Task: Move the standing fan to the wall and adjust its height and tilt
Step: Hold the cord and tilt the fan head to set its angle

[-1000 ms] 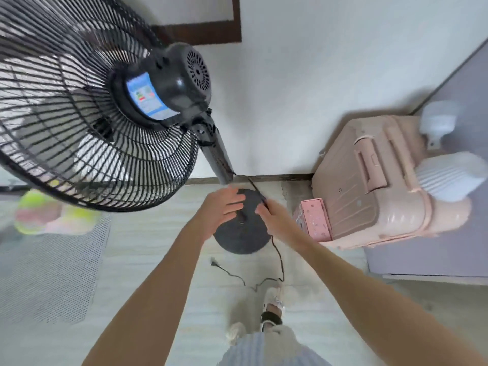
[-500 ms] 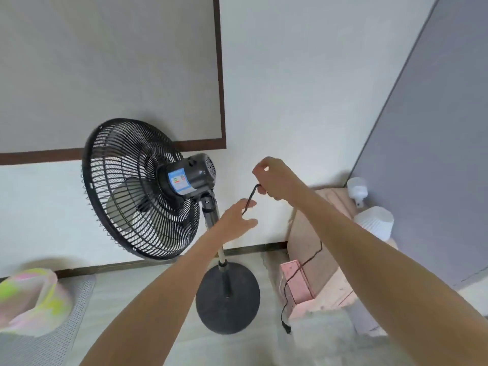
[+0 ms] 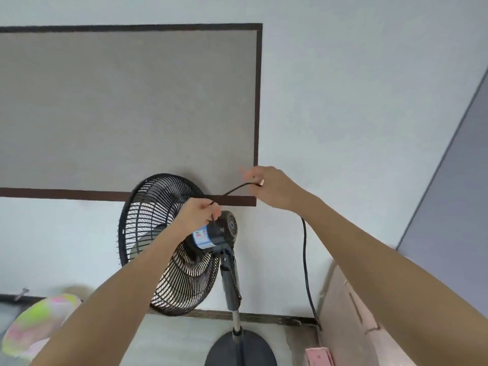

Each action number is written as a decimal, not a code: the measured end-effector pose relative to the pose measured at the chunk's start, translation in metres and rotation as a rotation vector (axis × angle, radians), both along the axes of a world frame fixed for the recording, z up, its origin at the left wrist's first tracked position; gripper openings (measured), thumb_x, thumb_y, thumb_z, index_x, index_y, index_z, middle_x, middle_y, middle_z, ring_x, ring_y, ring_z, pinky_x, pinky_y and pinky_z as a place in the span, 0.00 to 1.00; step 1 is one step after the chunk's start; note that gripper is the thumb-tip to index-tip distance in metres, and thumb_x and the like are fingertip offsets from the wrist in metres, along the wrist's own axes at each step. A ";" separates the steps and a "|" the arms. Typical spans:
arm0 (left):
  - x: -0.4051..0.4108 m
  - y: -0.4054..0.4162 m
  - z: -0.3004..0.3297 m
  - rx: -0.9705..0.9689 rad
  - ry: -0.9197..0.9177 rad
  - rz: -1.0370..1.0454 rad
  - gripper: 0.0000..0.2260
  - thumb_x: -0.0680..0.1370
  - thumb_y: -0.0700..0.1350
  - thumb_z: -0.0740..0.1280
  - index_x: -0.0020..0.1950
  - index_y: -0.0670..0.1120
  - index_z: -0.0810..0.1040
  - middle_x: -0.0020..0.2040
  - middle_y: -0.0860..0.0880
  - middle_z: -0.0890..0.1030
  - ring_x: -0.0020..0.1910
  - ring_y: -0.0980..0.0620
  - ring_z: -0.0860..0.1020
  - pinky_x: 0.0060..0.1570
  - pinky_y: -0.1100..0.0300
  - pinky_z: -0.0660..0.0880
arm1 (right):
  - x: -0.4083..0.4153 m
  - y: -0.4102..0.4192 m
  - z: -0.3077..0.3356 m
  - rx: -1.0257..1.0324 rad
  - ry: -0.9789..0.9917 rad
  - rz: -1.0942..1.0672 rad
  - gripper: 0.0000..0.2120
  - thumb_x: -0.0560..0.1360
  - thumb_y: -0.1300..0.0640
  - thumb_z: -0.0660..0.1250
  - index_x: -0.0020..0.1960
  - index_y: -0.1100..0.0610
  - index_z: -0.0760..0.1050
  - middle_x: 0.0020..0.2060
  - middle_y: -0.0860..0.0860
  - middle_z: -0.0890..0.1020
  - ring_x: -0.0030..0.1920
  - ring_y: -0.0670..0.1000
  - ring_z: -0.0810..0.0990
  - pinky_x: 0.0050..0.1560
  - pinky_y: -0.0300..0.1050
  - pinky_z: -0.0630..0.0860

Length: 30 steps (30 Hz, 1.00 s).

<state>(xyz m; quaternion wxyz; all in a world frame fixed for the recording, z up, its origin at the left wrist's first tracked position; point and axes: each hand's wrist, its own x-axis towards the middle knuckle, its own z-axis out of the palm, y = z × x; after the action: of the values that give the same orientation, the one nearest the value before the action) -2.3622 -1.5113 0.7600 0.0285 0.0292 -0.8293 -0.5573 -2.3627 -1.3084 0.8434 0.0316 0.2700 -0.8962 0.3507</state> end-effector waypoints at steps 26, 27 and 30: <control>-0.095 0.009 -0.103 -0.543 0.279 0.278 0.20 0.75 0.60 0.58 0.54 0.49 0.81 0.50 0.53 0.83 0.47 0.57 0.76 0.55 0.63 0.64 | -0.224 -0.004 -0.268 0.247 -0.341 -0.388 0.14 0.78 0.50 0.55 0.51 0.52 0.79 0.47 0.56 0.82 0.49 0.60 0.78 0.46 0.48 0.72; -0.095 0.009 -0.105 -0.609 0.296 0.274 0.21 0.73 0.62 0.58 0.54 0.49 0.80 0.52 0.53 0.83 0.49 0.56 0.77 0.57 0.62 0.64 | -0.221 -0.001 -0.281 0.244 -0.396 -0.389 0.16 0.78 0.47 0.55 0.49 0.53 0.79 0.44 0.55 0.82 0.46 0.59 0.79 0.45 0.47 0.72; -0.103 0.008 -0.108 -0.579 0.275 0.349 0.21 0.72 0.61 0.60 0.53 0.49 0.81 0.51 0.52 0.84 0.49 0.51 0.80 0.59 0.49 0.72 | -0.198 0.011 -0.322 0.162 -0.606 -0.343 0.21 0.78 0.43 0.53 0.45 0.56 0.79 0.39 0.52 0.80 0.40 0.55 0.77 0.43 0.46 0.70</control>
<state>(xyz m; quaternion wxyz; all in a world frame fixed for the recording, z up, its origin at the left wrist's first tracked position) -2.4651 -1.5036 0.6522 0.2415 0.0858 -0.9236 -0.2851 -2.5608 -1.2973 0.5211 -0.1988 0.0012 -0.9220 0.3322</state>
